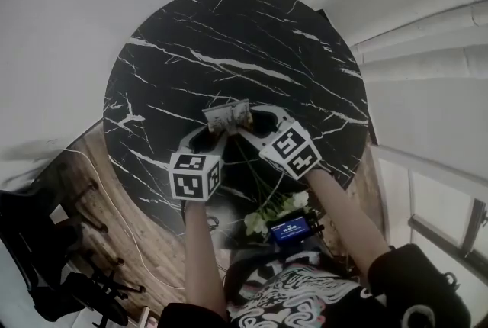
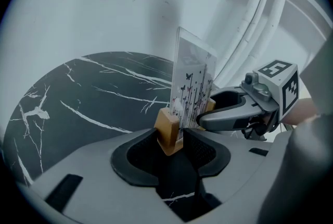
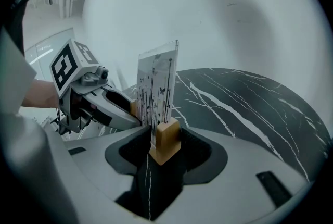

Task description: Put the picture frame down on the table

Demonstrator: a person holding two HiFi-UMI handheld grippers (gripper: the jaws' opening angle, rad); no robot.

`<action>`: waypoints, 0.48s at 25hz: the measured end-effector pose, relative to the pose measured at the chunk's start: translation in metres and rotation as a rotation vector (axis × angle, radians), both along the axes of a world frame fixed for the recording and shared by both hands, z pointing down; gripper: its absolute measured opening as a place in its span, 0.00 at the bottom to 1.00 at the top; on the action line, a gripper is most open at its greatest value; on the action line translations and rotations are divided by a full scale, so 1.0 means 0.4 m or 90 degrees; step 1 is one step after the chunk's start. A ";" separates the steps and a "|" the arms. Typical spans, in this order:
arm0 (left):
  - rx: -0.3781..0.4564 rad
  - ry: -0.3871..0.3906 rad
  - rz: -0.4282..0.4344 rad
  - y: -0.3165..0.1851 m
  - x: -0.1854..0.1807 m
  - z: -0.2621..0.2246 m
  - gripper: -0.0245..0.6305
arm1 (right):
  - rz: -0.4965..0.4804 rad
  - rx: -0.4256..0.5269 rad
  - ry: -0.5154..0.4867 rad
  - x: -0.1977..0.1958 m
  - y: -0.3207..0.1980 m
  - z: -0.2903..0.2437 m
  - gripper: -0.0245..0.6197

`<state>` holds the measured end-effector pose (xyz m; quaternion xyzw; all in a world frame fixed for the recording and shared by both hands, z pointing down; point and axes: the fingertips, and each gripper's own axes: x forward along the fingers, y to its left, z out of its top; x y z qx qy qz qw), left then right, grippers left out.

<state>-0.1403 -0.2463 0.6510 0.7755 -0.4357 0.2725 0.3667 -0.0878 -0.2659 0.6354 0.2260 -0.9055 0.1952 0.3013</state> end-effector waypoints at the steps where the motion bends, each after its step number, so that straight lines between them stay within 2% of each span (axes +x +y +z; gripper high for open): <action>1: 0.002 0.000 0.000 -0.003 0.000 0.000 0.29 | 0.001 -0.002 -0.003 0.001 -0.003 0.002 0.32; 7: 0.010 0.005 0.002 -0.004 0.001 0.002 0.29 | -0.003 0.001 -0.011 0.004 -0.007 0.006 0.32; 12: 0.013 -0.020 0.031 0.010 0.003 0.014 0.29 | -0.058 0.048 0.045 0.000 0.015 0.013 0.32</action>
